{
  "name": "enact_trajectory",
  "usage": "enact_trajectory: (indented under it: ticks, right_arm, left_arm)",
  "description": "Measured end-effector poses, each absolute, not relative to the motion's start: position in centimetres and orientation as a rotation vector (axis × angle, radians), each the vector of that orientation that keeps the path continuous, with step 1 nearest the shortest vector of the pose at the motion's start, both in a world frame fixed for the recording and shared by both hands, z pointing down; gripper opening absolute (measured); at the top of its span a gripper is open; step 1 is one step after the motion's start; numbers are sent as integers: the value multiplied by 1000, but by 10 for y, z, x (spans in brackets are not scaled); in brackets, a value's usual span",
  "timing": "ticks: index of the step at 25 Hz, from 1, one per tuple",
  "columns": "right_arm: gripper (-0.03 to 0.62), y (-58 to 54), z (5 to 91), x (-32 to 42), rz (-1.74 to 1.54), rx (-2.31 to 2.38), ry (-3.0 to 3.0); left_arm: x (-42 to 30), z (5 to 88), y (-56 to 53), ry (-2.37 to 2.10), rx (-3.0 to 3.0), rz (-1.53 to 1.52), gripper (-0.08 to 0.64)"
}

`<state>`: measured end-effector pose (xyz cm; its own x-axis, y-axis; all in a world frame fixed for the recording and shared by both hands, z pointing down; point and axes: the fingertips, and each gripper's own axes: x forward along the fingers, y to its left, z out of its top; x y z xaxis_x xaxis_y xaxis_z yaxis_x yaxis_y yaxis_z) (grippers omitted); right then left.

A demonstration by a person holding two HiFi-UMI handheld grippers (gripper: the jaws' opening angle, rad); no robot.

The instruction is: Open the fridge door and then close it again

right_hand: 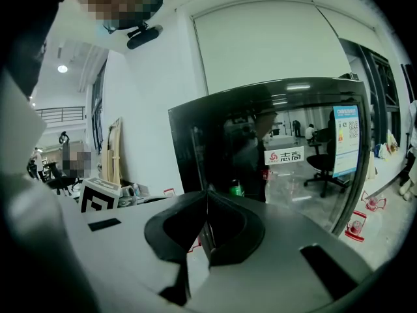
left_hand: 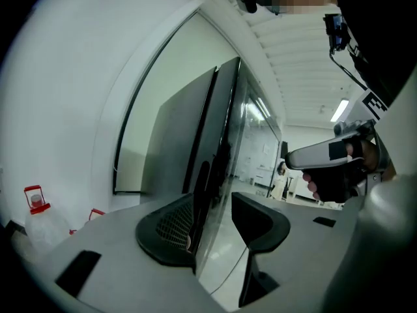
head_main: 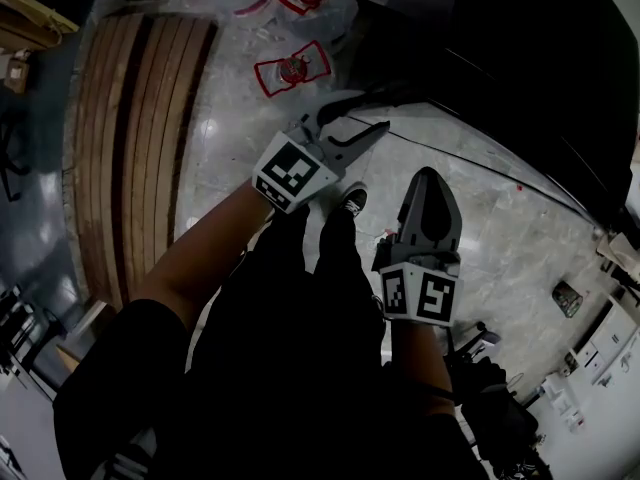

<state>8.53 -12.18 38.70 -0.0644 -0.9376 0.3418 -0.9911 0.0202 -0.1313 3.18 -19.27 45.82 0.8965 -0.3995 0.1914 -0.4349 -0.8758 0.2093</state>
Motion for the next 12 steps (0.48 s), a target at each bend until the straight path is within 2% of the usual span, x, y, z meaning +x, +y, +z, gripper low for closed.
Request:
enact_trajectory:
  ticks: [5,12]
  right_arm:
    - [16,-121,393,93,514,2034,-2107]
    - [16,-116,398,96,545,2046,-2089]
  left_arm:
    - [39,458,-198,-609,2839,187,118]
    - [43,459,-197,-477,2880,170,107]
